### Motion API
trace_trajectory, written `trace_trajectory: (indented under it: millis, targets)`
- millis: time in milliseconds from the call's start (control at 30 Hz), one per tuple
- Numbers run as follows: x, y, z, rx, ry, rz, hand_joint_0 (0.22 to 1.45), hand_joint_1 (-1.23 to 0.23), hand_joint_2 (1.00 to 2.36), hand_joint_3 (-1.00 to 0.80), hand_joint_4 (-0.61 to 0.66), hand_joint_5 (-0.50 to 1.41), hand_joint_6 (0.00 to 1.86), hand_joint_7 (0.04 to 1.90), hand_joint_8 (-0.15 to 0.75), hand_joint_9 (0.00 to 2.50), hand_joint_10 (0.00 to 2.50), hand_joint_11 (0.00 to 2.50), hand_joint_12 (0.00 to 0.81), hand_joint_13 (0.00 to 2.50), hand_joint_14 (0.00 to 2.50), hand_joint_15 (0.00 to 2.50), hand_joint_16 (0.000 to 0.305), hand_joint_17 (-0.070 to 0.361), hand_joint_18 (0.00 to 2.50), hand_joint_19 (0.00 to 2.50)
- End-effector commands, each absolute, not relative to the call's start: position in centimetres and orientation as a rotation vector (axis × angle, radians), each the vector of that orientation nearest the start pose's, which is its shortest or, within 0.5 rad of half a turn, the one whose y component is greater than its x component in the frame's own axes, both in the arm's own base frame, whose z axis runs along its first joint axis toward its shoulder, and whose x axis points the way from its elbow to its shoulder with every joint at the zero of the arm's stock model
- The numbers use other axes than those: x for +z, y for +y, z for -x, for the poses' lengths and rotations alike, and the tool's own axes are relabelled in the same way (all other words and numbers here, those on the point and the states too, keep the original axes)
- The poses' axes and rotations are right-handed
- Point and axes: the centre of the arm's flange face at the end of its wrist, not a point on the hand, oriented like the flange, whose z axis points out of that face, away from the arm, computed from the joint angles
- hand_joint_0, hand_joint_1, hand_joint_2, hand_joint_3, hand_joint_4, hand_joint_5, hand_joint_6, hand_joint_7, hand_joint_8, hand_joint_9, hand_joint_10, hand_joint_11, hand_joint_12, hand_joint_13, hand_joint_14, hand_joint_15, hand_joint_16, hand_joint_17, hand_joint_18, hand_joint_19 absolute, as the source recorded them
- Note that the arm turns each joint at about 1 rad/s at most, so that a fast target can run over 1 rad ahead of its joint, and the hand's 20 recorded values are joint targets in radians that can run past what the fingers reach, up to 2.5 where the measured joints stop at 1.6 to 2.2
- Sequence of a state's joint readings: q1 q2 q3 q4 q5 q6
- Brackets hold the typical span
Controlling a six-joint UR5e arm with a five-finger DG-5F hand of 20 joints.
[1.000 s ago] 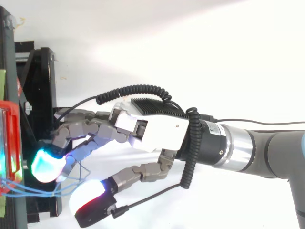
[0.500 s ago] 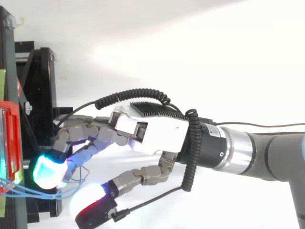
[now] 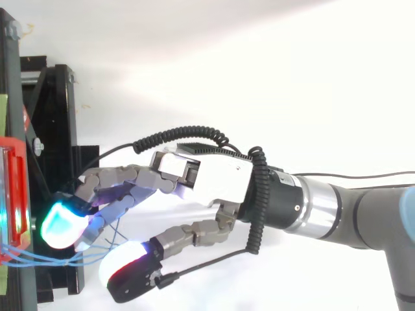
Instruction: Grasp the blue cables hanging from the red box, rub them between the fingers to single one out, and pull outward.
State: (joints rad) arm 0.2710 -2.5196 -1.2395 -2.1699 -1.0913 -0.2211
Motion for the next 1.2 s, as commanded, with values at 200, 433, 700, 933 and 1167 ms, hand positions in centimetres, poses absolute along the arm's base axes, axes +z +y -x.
trace_trajectory:
  millis: [200, 433, 700, 933, 1167]
  targets:
    - [10.7, 3.7, -80.5, 1.163, 0.81, -1.053, 0.51, -0.65, 1.0, -0.45, 0.21, -0.16, 0.5, 0.78, 0.29, 0.57, 0.01, 0.31, 0.329, 0.63, 0.01, 0.32, 0.035, 0.08, 0.4, 0.11]
    - [10.6, 3.4, -80.5, 1.161, 0.802, -1.052, 0.49, -0.63, 1.0, -0.46, 0.2, -0.16, 0.5, 0.77, 0.272, 0.44, 0.0, 0.22, 0.343, 0.5, 0.01, 0.28, 0.042, 0.094, 0.34, 0.11]
    - [7.8, 3.0, -80.6, 1.181, 0.796, -1.072, 0.48, -0.61, 1.0, -0.47, 0.15, -0.18, 0.5, 0.74, 0.276, 0.41, 0.0, 0.1, 0.35, 0.47, 0.01, 0.25, 0.044, 0.099, 0.31, 0.1]
    - [8.3, 2.9, -80.8, 1.181, 0.778, -1.062, 0.49, -0.59, 1.0, -0.46, 0.17, -0.19, 0.5, 0.74, 0.358, 0.94, 0.01, 0.37, 0.362, 0.54, 0.01, 0.25, 0.044, 0.1, 0.33, 0.09]
    - [8.8, 3.1, -81.2, 1.176, 0.778, -1.046, 0.5, -0.57, 1.0, -0.46, 0.2, -0.18, 0.5, 0.75, 0.344, 1.2, 0.02, 0.72, 0.363, 0.63, 0.01, 0.32, 0.043, 0.098, 0.36, 0.13]
